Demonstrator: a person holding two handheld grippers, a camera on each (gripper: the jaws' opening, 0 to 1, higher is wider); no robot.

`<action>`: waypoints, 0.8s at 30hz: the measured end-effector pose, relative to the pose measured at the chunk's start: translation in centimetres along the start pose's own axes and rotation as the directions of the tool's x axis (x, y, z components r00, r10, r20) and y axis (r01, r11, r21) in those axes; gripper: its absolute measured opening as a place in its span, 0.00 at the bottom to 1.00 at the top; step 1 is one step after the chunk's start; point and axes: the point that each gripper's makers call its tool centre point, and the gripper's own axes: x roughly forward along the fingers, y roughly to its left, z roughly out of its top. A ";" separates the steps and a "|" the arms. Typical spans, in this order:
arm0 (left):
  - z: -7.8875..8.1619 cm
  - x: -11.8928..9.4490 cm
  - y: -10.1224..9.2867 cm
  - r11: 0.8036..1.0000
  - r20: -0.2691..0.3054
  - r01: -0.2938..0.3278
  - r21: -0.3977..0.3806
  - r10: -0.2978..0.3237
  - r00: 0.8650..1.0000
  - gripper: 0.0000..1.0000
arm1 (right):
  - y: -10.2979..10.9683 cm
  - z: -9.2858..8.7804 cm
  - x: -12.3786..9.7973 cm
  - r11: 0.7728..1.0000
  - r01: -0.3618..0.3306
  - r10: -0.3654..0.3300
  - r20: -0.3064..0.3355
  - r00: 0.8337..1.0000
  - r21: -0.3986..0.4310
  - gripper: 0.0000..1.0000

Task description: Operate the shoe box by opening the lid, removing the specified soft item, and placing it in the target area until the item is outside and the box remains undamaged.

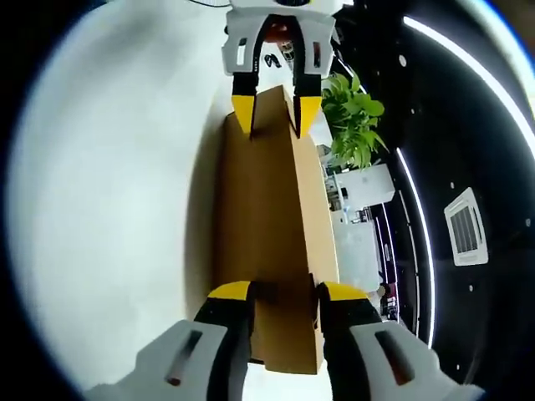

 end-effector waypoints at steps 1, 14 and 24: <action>0.1 -0.1 0.1 1.000 0.004 0.004 -0.008 -0.004 1.000 0.30 | 0.0 0.0 0.0 1.000 -0.002 0.002 -0.001 1.000 0.000 0.31; 0.2 0.1 0.1 0.999 0.030 0.030 -0.016 -0.029 0.999 0.30 | -0.2 0.1 -0.3 0.998 -0.047 0.047 -0.006 0.999 0.042 0.30; 0.3 -0.1 0.5 0.999 0.036 0.042 -0.014 -0.042 0.998 0.30 | -0.2 0.1 -0.3 0.998 -0.051 0.052 -0.011 0.999 0.042 0.30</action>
